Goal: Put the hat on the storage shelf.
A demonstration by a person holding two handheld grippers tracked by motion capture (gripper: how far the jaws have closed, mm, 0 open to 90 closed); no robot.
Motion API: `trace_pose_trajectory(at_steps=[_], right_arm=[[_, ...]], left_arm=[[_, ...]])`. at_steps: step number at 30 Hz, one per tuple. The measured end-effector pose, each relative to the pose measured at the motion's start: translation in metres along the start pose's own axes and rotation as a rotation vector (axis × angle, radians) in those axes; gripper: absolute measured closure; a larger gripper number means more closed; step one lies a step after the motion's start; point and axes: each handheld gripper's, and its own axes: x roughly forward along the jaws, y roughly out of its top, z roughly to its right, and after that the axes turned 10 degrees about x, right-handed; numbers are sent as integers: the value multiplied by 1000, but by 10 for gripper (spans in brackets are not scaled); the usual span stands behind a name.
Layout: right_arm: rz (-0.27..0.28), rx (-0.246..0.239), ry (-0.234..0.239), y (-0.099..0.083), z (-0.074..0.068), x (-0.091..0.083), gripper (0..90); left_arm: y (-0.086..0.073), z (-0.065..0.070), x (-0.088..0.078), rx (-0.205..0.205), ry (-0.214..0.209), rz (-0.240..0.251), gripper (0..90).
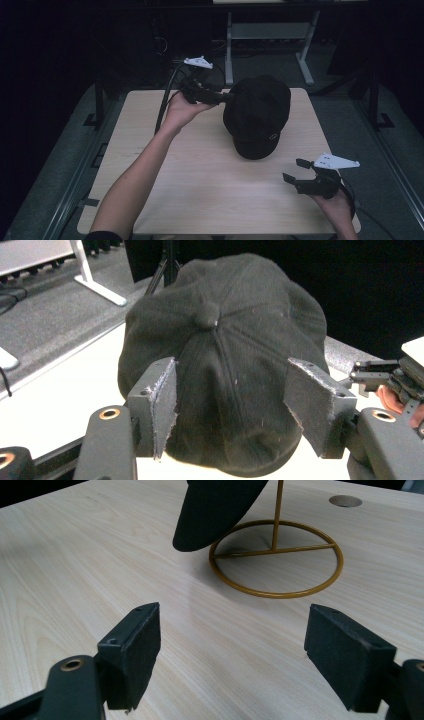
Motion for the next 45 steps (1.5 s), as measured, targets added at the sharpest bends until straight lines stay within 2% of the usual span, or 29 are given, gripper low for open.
trace_pose_trajectory(at_steps=[11,18,26,45], right_arm=[[12,1,-9,2,-1,1,221],[4,3,-15,2,-2,3,221],[10,4,-25,2,-2,2,221],[12,2,-44,1,-4,0,222]], left_arm=[[-23,1,-16,-24,10,5,362],[-35,6,-26,-26,10,23,356],[-48,13,-35,-16,13,22,355],[-81,22,-49,-39,16,42,335]])
